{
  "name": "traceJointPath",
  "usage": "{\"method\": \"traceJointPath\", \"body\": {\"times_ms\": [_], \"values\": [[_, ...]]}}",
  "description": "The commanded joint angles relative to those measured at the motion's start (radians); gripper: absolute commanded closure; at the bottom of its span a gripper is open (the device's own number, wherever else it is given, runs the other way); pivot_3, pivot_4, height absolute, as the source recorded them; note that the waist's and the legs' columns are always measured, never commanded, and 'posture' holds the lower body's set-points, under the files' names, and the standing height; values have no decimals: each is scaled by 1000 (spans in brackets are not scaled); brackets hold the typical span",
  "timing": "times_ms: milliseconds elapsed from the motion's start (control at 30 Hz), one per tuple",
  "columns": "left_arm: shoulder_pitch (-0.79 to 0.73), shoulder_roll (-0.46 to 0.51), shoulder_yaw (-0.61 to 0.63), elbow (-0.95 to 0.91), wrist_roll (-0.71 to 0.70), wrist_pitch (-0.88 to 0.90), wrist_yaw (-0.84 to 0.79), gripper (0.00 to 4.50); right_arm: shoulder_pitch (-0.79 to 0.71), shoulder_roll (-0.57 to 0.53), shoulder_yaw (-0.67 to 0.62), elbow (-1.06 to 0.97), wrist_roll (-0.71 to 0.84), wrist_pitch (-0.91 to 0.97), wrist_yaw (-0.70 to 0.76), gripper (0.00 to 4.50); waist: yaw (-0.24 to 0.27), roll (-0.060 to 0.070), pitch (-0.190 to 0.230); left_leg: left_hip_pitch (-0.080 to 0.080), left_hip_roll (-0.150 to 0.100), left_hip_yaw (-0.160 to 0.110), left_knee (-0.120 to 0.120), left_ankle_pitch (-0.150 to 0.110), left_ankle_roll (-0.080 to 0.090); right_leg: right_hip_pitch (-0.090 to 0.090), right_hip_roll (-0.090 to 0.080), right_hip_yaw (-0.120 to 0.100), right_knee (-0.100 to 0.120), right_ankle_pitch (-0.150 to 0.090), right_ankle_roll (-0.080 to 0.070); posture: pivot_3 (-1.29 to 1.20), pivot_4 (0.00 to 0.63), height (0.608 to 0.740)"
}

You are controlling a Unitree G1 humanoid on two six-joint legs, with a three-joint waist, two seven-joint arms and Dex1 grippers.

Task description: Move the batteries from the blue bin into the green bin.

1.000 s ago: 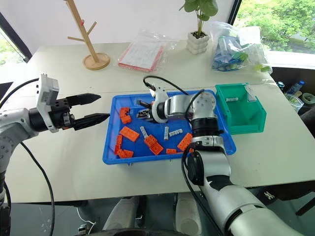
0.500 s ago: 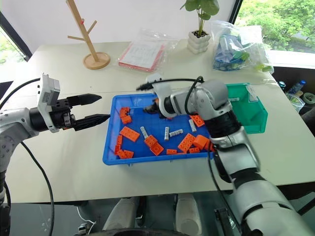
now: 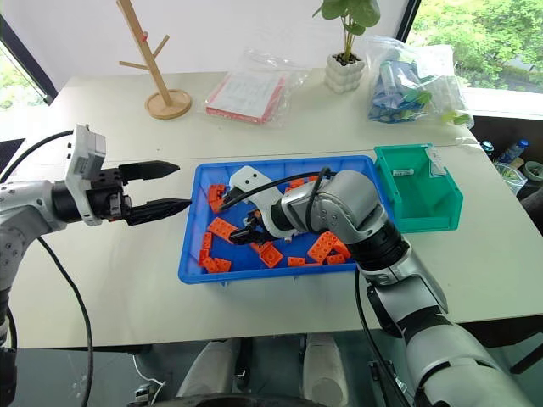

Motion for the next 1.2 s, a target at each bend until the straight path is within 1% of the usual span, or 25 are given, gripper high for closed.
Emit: {"method": "traceJointPath", "body": {"times_ms": [33,300,467,500,567,600,633,667,700,767,867,933,1000,1100,1200], "values": [[-17,15,15,-16,-2,-9,-7,0,1,11,12,12,-45,-41,30,1629,0,0,0,0,0,0,0,0,0,0,0,0,0,0,0,0,150,692],[9,5,30,-52,-21,4,21,0,3,-15,73,71,-153,-126,100,1629,-1,0,0,0,0,0,0,0,0,0,0,0,0,0,0,0,150,692],[11,6,37,-59,-31,7,36,0,15,-31,138,89,-230,-197,149,1629,-1,0,0,0,0,0,0,0,0,0,0,0,0,0,0,0,150,692],[11,6,38,-59,-31,7,37,0,19,-32,144,89,-238,-201,157,1858,-1,0,0,0,0,0,0,0,0,0,0,0,0,0,0,0,150,692],[12,5,40,-59,-32,7,39,0,26,-32,153,83,-254,-208,173,2512,-1,0,0,0,0,0,0,0,0,0,0,0,0,0,0,0,150,692],[12,4,40,-60,-32,7,40,0,28,-33,157,80,-261,-212,180,2951,-1,0,0,0,0,0,0,0,0,0,0,0,0,0,0,0,150,692],[12,3,39,-59,-32,7,41,0,29,-31,157,79,-268,-213,186,3555,-1,0,0,0,0,0,0,0,0,0,0,0,0,0,0,0,150,692],[13,2,38,-61,-33,7,41,0,28,-27,155,77,-273,-211,190,4051,-1,0,0,0,0,0,0,0,0,0,0,0,0,0,0,0,150,692],[14,0,37,-62,-33,7,41,0,26,-23,151,78,-278,-210,194,4445,-1,0,0,0,0,0,0,0,0,0,0,0,0,0,0,0,150,692],[15,-4,32,-64,-34,7,41,0,17,-18,139,80,-285,-206,202,4447,-1,0,0,0,0,0,0,0,0,0,0,0,0,0,0,0,150,692],[14,-10,17,-68,-40,8,32,0,-32,-9,58,94,-271,-180,210,4447,-1,0,0,0,0,0,0,0,0,0,0,0,0,0,0,0,150,692],[11,-15,5,-72,-45,7,24,0,-68,-20,-19,97,-259,-158,211,4447,0,0,0,0,0,0,0,0,0,0,0,0,0,0,0,0,150,692],[6,-20,-5,-74,-51,9,16,0,-100,-45,-129,87,-238,-113,205,4447,3,0,0,0,0,0,0,0,0,0,0,0,0,0,0,0,150,692],[0,-25,-21,-83,-58,12,0,0,-116,-131,-290,44,-209,-28,204,4447,23,0,0,0,0,0,0,0,0,0,0,0,0,0,0,0,150,692],[-4,-21,-41,-90,-61,11,-29,0,-59,-295,-428,-4,-204,37,209,4447,40,-1,1,0,0,0,0,0,0,1,-1,0,-2,0,0,0,150,692]]}}
